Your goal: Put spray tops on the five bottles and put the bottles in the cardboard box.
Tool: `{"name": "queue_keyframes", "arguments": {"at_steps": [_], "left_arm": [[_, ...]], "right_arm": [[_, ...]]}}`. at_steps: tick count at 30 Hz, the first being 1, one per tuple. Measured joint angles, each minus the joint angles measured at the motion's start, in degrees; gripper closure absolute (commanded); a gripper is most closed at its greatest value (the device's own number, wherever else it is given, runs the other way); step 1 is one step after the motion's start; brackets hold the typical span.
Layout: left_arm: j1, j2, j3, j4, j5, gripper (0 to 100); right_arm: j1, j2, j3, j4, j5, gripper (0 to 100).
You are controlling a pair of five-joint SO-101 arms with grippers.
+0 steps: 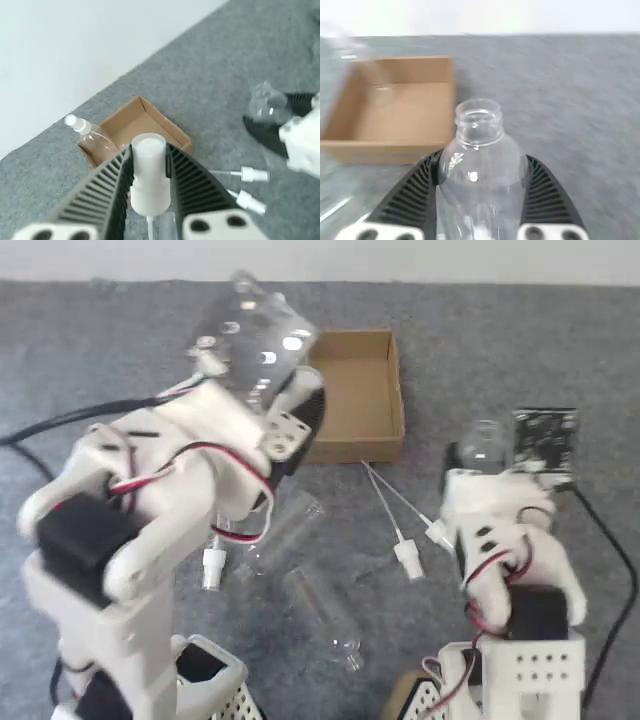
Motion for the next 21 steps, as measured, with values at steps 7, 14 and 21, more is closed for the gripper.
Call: {"name": "queue_keyframes", "arguments": {"at_steps": [7,14,21], "left_arm": [[-5.8,-5.0,-0.1,-2.2,6.2,99],[-9.6,-8.7,-0.1,-3.7,11.2,99],[-9.8,-11.4,-0.7,-3.7,13.2,99]], "right_arm": [[-11.5,-3.0,5.1,-7.9,0.0,91.9],[-18.4,-3.0,8.4,-14.2,0.0,91.9],[-25.4,-3.0,14.2,-24.0,-0.1,91.7]]}}
